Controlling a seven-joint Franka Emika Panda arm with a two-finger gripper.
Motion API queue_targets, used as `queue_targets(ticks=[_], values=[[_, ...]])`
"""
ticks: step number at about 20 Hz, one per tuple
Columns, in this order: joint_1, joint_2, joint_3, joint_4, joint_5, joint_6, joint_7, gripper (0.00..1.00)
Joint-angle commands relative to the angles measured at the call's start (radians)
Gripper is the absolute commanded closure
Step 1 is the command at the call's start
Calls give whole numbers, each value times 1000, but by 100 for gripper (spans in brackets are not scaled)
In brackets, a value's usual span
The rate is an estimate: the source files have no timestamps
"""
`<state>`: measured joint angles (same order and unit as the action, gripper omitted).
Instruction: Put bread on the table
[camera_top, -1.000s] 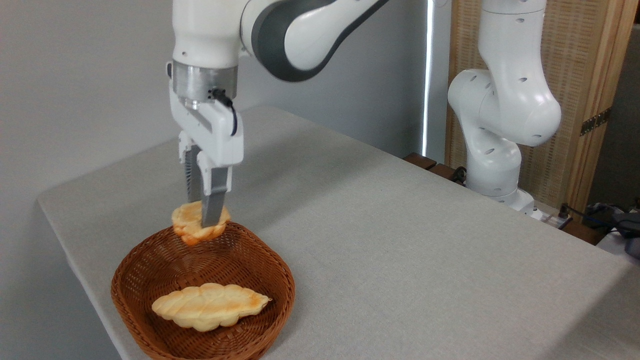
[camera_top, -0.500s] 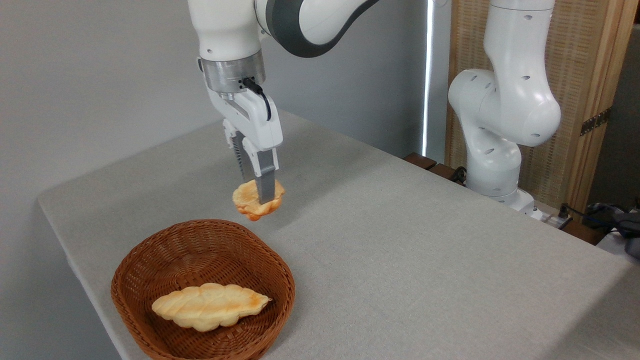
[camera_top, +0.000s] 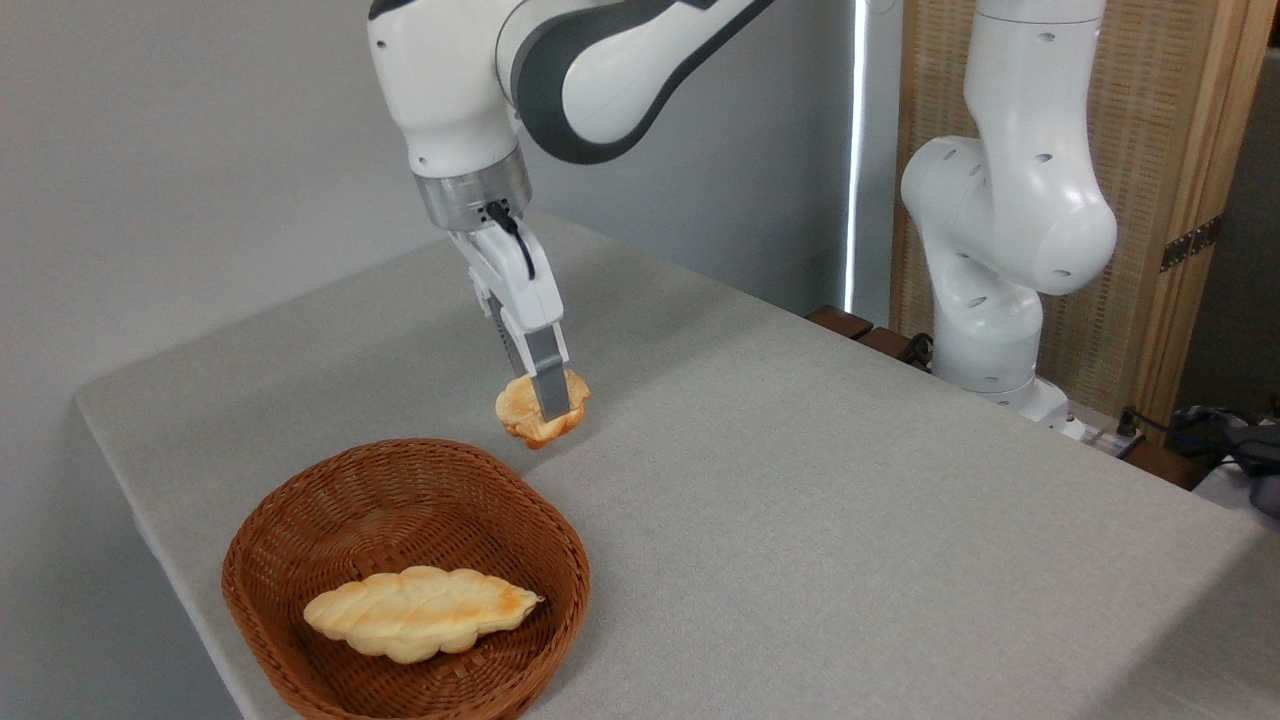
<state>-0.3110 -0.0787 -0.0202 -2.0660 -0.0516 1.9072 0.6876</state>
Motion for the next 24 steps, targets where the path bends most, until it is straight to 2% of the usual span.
queue_targets(ticks=[1, 10, 14, 20, 24], values=[[-5, 16, -4, 6, 1, 24, -5, 0], [-3, 20, -4, 12, 4, 36, -2, 0], [9, -1, 19, 67, 1, 36, -19, 0], [10, -3, 146, 162, 3, 38, -62, 0], [10, -1, 218, 165, 3, 64, -60, 0]])
